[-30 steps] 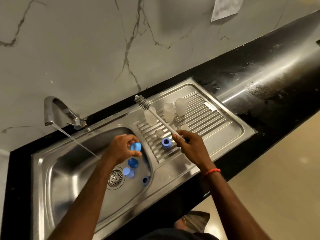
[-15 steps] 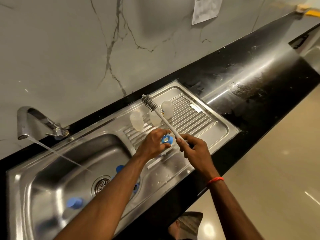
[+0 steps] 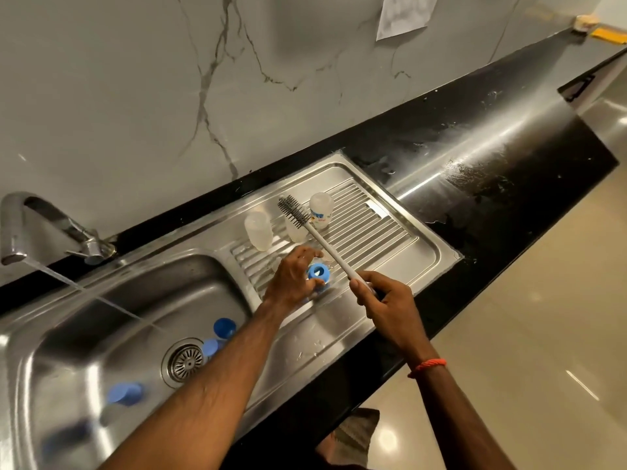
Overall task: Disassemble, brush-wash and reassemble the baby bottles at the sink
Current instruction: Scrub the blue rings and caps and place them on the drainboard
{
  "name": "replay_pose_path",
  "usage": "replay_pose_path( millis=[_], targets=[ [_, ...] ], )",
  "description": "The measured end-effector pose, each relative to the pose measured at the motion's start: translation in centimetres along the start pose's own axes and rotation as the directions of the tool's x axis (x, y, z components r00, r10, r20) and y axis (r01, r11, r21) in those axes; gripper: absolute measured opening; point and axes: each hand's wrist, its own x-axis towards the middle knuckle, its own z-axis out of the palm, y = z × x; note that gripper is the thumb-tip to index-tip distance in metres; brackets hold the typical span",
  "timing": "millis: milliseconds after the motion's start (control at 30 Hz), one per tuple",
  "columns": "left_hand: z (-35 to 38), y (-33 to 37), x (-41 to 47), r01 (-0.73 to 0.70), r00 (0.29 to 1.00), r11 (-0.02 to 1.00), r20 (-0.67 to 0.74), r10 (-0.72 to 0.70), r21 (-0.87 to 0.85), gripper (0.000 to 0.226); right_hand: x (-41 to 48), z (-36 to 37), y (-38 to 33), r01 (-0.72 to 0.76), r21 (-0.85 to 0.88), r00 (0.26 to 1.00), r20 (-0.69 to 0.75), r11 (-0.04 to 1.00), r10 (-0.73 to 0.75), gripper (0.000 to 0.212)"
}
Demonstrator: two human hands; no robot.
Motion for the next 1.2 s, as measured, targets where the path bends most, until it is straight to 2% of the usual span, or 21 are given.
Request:
replay_pose_path(
  millis=[200, 300, 400, 500, 633, 767, 833, 967, 1100, 1200],
  targets=[
    [-2.8, -0.8, -3.1, -0.055, 0.989, 0.995, -0.139, 0.042, -0.085, 0.044, 1.2, 2.1, -1.4, 0.046, -0.006, 0.997, 0.070, 0.999, -0.045, 0.016],
    [-4.8, -1.8, -5.6, -0.040, 0.975, 0.995, -0.222, 0.018, -0.095, 0.030, 1.7, 3.7, -1.8, 0.070, -0.018, 0.992, 0.107, 0.997, -0.067, 0.016],
    [-6.9, -4.0, -8.9, 0.042, 0.942, 0.995, -0.329, -0.071, -0.093, 0.019, 2.0, 5.4, -2.0, 0.080, -0.013, 0.985, 0.152, 0.997, -0.077, 0.010],
    [-8.5, -6.7, -12.3, 0.162, 0.883, 0.983, -0.431, -0.185, -0.090, 0.010, 2.1, 7.0, -2.5, 0.081, -0.019, 0.973, 0.217, 0.997, -0.075, 0.014],
    [-9.7, -10.5, -16.5, 0.367, 0.793, 0.918, -0.466, -0.393, -0.150, 0.004, 2.2, 9.3, -3.0, 0.071, -0.034, 0.948, 0.312, 0.997, -0.057, 0.018],
    [-9.5, -12.9, -18.6, 0.515, 0.730, 0.834, -0.407, -0.549, -0.199, 0.007, 1.8, 11.6, -2.8, 0.085, -0.135, 0.934, 0.356, 0.987, -0.032, 0.018],
    [-8.9, -14.2, -19.1, 0.560, 0.722, 0.797, -0.338, -0.604, -0.229, 0.012, 1.4, 12.6, -2.3, 0.082, -0.187, 0.930, 0.367, 0.979, -0.008, 0.025],
    [-7.1, -15.7, -19.9, 0.611, 0.714, 0.745, -0.221, -0.665, -0.267, 0.022, 0.8, 13.3, -1.7, 0.086, -0.246, 0.921, 0.390, 0.966, 0.017, 0.021],
    [-5.3, -15.7, -19.7, 0.586, 0.777, 0.788, -0.144, -0.613, -0.190, 0.025, 0.4, 13.4, -1.6, 0.062, -0.264, 0.919, 0.392, 0.963, 0.049, 0.021],
    [-3.8, -15.3, -19.1, 0.562, 0.826, 0.816, 0.044, -0.562, -0.135, 0.028, 0.1, 13.3, -1.7, 0.050, -0.269, 0.919, 0.390, 0.962, 0.062, 0.019]
  ],
)
